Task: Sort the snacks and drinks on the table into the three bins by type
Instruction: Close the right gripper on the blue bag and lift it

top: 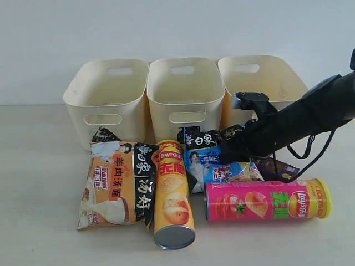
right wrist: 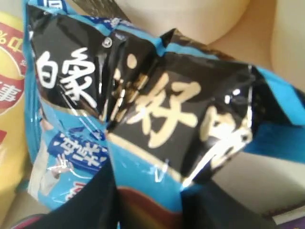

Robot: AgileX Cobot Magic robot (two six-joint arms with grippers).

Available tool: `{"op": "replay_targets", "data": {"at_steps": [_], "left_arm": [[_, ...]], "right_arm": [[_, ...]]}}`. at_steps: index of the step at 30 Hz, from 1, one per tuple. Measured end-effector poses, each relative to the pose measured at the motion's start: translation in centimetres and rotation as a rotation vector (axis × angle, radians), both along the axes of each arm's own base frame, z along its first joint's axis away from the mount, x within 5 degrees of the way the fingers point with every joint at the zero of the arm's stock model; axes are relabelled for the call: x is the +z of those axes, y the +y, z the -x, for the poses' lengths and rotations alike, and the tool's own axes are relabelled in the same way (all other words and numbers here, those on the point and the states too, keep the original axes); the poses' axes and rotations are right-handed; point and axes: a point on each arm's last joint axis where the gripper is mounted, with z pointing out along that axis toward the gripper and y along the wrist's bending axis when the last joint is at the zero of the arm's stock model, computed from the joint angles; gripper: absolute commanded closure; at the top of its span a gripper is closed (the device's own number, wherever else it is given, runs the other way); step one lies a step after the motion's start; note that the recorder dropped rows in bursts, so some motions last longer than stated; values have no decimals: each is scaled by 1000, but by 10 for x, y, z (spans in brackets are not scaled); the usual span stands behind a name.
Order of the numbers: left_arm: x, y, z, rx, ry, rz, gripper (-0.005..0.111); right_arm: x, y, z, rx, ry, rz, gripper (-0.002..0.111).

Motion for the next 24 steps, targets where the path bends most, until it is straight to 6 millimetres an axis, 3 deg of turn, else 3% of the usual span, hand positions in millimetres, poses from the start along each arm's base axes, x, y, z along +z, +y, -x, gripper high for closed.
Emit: {"op": "replay_targets", "data": {"at_steps": [6, 24], "left_arm": [[0, 0, 0, 0, 0, 0, 102], [0, 0, 0, 0, 0, 0, 102]], "right_arm": [[7, -1, 0, -8, -26, 4, 108], [85, 0, 19, 65, -178, -52, 108]]}}
